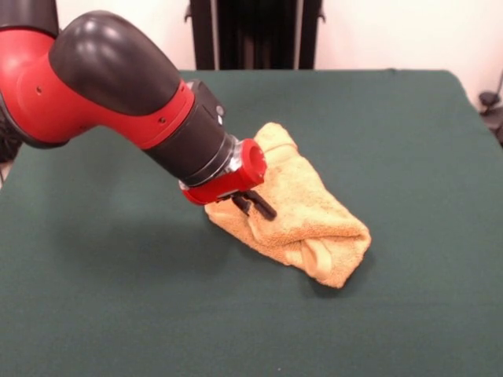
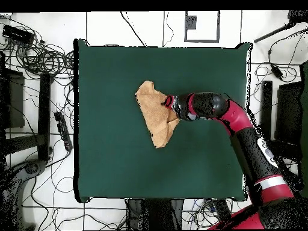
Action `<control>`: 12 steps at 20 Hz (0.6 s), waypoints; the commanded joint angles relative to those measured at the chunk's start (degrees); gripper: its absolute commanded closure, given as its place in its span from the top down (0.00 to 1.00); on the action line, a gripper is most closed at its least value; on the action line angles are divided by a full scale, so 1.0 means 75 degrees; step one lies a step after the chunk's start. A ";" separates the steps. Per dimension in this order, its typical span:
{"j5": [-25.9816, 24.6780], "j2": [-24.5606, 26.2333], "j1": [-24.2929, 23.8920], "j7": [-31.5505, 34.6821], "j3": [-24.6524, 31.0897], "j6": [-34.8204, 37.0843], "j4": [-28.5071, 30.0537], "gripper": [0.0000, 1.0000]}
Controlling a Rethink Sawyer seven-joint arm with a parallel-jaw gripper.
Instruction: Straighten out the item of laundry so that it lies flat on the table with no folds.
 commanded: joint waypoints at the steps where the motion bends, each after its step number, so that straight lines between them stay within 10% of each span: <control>1: 0.0428 0.0400 0.0254 -0.1051 0.0381 0.0238 0.0485 0.00; 12: 0.0713 -0.1843 0.0400 0.1277 0.1101 -0.1400 0.2911 0.00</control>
